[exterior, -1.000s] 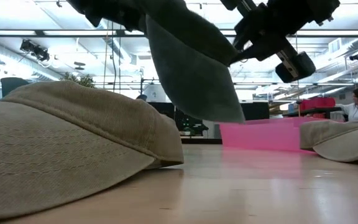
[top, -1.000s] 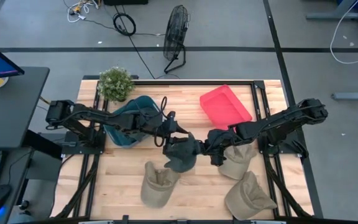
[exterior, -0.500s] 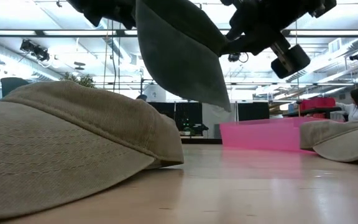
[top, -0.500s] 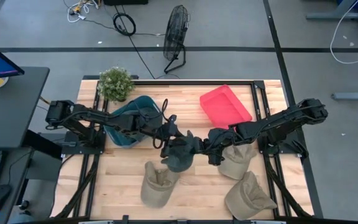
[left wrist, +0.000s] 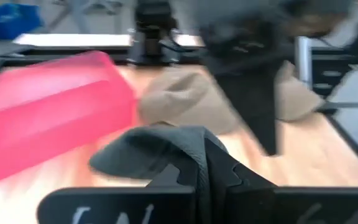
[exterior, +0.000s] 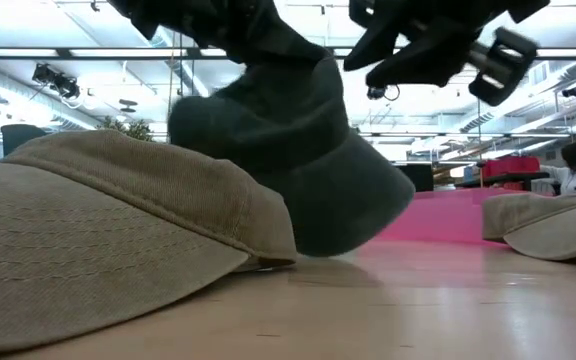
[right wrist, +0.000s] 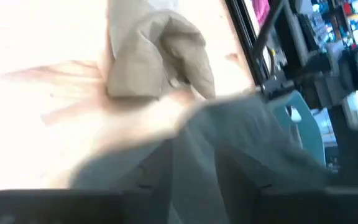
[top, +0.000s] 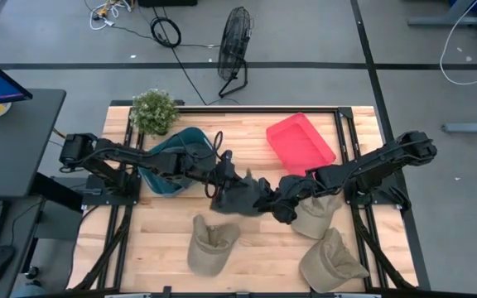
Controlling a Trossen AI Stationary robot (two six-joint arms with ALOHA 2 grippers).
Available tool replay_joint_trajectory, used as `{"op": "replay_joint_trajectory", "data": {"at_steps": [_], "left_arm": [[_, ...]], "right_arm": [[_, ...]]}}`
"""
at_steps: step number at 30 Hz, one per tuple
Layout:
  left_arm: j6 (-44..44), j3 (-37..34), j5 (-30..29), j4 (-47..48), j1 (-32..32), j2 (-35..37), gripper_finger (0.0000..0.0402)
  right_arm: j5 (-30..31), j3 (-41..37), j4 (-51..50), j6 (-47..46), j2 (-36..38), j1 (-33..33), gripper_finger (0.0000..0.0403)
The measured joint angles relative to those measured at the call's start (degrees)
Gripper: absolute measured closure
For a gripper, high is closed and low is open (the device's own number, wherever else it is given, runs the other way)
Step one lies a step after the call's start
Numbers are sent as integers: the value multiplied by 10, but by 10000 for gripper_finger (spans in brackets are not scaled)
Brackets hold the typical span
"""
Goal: Pick & Place hat
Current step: Put the black cap into the blue bin
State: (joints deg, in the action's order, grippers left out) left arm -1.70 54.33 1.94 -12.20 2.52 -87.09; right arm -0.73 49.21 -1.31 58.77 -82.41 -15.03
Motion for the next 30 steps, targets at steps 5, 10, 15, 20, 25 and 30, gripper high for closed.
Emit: {"op": "replay_joint_trajectory", "data": {"at_steps": [5,10,15,20,25,30], "left_arm": [[-1,0,-103,68,12,51,395],[-5,0,-254,122,53,123,396],[0,0,-350,126,102,192,396],[-21,0,-443,132,139,253,396],[-36,0,-517,206,167,303,395],[-124,0,-572,328,173,345,396]], "right_arm": [[38,0,-6,-32,0,-28,247],[49,0,-32,-76,0,-50,238],[48,0,-53,-131,0,-55,246],[50,0,-66,-156,0,-55,255],[49,0,-67,-162,0,-55,263],[48,0,-71,-163,0,-54,266]]}}
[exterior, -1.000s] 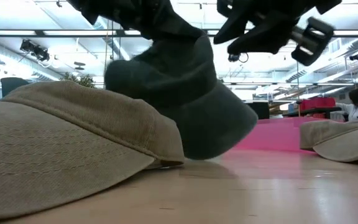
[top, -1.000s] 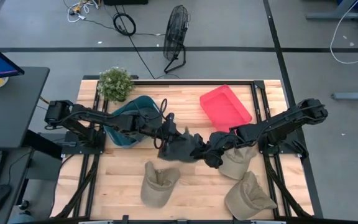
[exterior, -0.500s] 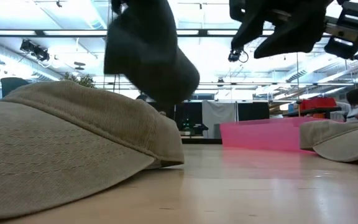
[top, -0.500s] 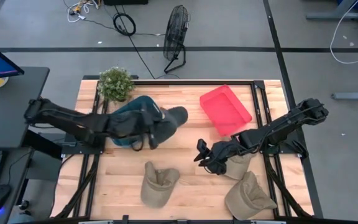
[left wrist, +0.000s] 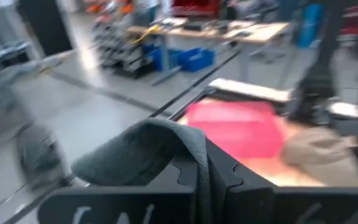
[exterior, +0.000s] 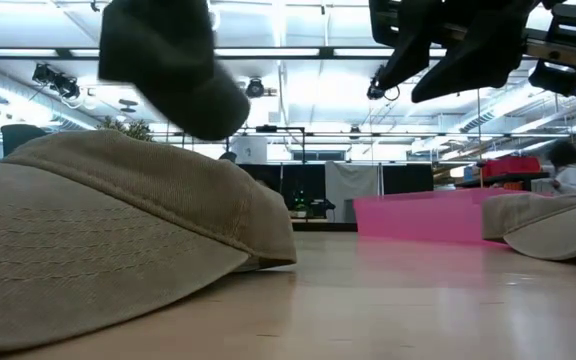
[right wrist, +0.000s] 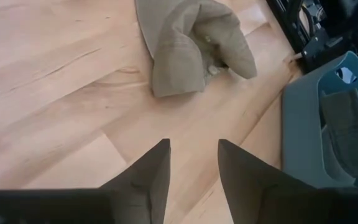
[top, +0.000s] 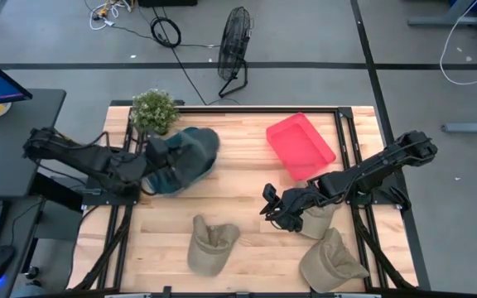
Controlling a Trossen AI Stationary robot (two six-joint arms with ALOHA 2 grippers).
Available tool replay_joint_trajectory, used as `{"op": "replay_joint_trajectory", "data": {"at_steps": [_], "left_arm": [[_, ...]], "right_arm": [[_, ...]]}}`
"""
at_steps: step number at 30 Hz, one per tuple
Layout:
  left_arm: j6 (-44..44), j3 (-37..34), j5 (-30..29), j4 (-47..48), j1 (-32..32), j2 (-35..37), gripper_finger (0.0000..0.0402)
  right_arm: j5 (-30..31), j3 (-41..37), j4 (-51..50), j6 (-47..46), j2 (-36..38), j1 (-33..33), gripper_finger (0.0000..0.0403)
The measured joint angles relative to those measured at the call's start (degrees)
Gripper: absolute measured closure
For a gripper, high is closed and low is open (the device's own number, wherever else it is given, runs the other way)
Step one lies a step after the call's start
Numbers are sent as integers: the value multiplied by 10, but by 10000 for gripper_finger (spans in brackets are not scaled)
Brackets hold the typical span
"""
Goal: Pick & Place hat
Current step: Put the black cap into the blue bin
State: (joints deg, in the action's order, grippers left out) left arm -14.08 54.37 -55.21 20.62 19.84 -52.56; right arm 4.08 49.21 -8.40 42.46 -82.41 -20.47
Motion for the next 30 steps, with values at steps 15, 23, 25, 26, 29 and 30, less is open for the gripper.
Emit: {"op": "replay_joint_trajectory", "data": {"at_steps": [15,23,25,26,29,30], "left_arm": [[-253,-20,-39,125,-5,-22,396],[-125,-19,-63,-15,-14,-15,393],[-131,-18,-63,-15,-18,-15,395],[-144,-18,-63,-6,-18,-15,396],[-186,-18,-63,30,-16,-23,393],[-195,-18,-62,45,-16,-27,391]], "right_arm": [[0,0,1,20,0,5,266],[1,0,1,37,0,16,266],[1,0,1,39,0,19,266],[1,0,1,39,0,20,266],[0,0,1,39,0,24,266],[0,0,1,39,0,25,266]]}}
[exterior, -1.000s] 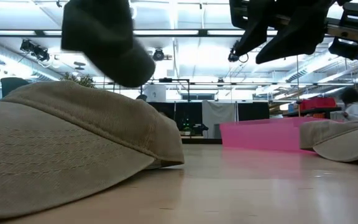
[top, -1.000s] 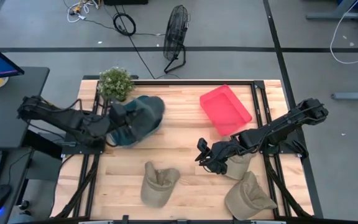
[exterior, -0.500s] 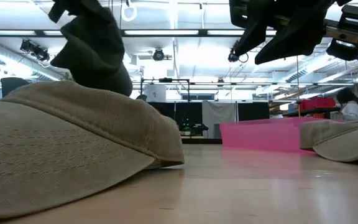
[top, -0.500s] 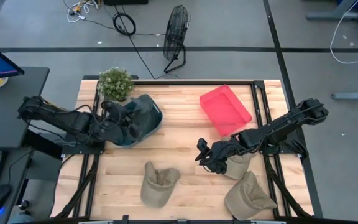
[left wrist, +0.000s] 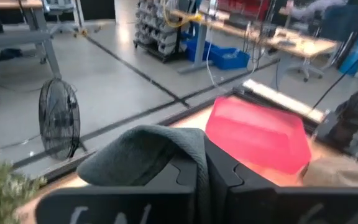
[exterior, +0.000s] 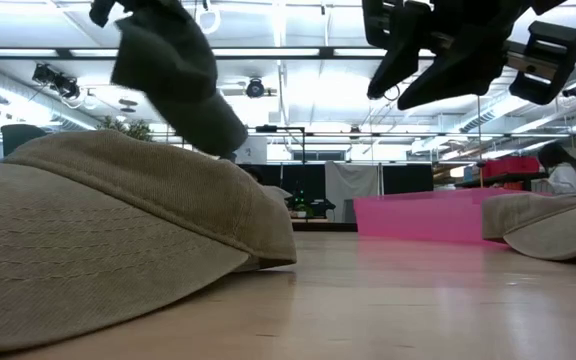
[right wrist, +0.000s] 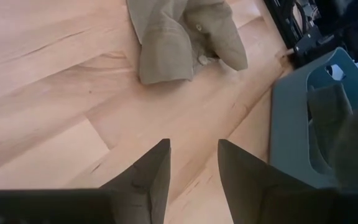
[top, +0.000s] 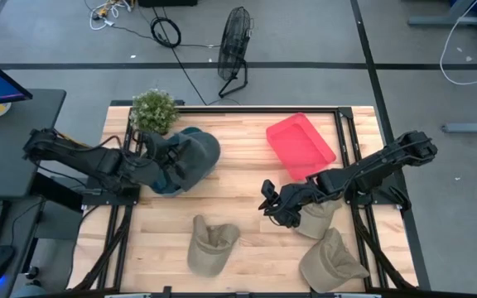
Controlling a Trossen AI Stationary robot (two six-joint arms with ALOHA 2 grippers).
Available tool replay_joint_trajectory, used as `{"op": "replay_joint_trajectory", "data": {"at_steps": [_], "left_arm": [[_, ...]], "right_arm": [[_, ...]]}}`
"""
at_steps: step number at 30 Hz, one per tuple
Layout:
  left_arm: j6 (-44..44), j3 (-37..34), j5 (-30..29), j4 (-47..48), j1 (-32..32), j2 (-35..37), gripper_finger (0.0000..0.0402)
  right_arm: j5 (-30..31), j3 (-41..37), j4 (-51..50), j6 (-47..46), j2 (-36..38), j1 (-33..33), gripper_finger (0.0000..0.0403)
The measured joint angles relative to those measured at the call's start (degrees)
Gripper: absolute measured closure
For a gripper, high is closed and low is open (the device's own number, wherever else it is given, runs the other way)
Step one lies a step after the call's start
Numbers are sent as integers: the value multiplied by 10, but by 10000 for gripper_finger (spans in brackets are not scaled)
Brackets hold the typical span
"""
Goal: Pick & Place hat
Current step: Put the black cap into the blue bin
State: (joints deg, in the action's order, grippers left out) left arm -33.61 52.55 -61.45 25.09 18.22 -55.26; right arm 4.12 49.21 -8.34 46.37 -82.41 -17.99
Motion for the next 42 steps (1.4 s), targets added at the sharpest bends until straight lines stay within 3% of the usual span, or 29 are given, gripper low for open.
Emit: {"op": "replay_joint_trajectory", "data": {"at_steps": [7,12,18,28,36,42], "left_arm": [[-49,-1,-4,42,0,-22,396],[18,-1,-48,-15,0,-12,392],[44,0,-51,-26,0,10,396],[-127,0,-9,103,0,9,391],[10,0,-9,-45,0,10,388],[-63,0,-8,30,0,7,393]], "right_arm": [[0,0,0,0,0,5,266],[0,0,-1,0,0,5,266],[0,0,-5,-1,0,5,266],[-1,0,-24,-22,0,5,266],[-1,0,-21,-28,0,6,266],[-1,0,-21,-28,0,6,266]]}}
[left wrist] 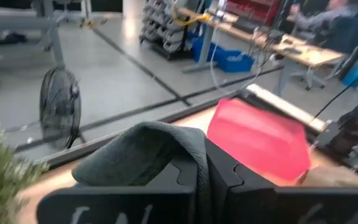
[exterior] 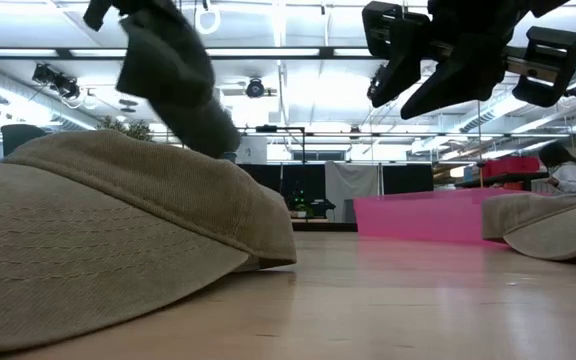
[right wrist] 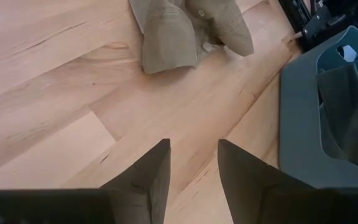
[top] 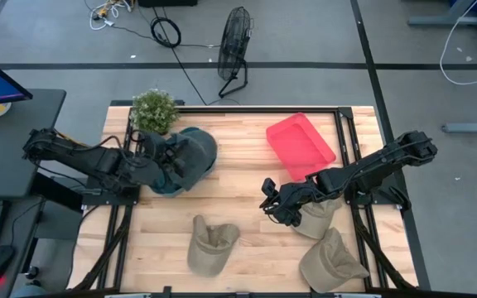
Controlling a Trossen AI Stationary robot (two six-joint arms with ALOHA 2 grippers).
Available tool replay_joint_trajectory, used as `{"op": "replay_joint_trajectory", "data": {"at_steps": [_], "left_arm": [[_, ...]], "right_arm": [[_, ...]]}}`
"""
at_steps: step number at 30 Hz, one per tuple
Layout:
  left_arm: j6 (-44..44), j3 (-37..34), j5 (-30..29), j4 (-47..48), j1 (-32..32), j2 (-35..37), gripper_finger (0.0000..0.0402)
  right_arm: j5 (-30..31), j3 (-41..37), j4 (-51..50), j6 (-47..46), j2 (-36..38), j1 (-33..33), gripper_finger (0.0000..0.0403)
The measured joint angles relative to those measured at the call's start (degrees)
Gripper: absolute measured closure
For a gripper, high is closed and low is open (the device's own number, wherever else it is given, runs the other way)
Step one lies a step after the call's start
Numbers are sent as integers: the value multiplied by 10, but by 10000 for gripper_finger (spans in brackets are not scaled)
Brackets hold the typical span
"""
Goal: Pick & Place hat
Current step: Put the black cap into the blue bin
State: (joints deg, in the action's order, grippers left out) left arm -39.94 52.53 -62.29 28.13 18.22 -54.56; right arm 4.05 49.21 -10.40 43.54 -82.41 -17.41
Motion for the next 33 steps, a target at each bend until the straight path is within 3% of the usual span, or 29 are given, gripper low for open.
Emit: {"op": "replay_joint_trajectory", "data": {"at_steps": [9,14,17,21,25,28,33], "left_arm": [[-87,0,9,65,0,-30,388],[-128,0,102,119,-3,-63,386],[-175,0,121,177,-11,-79,376],[-266,0,141,283,-32,-84,346],[-346,0,227,378,-57,-86,308],[-369,0,291,394,-68,-86,286],[-372,0,305,410,-69,-75,272]], "right_arm": [[0,0,-3,0,0,0,266],[0,0,-12,-10,0,0,266],[0,0,-12,-11,0,0,266],[0,0,-14,-11,0,0,266],[0,0,-20,-11,0,0,266],[0,0,-30,-11,0,0,266],[0,0,-36,-11,0,0,266]]}}
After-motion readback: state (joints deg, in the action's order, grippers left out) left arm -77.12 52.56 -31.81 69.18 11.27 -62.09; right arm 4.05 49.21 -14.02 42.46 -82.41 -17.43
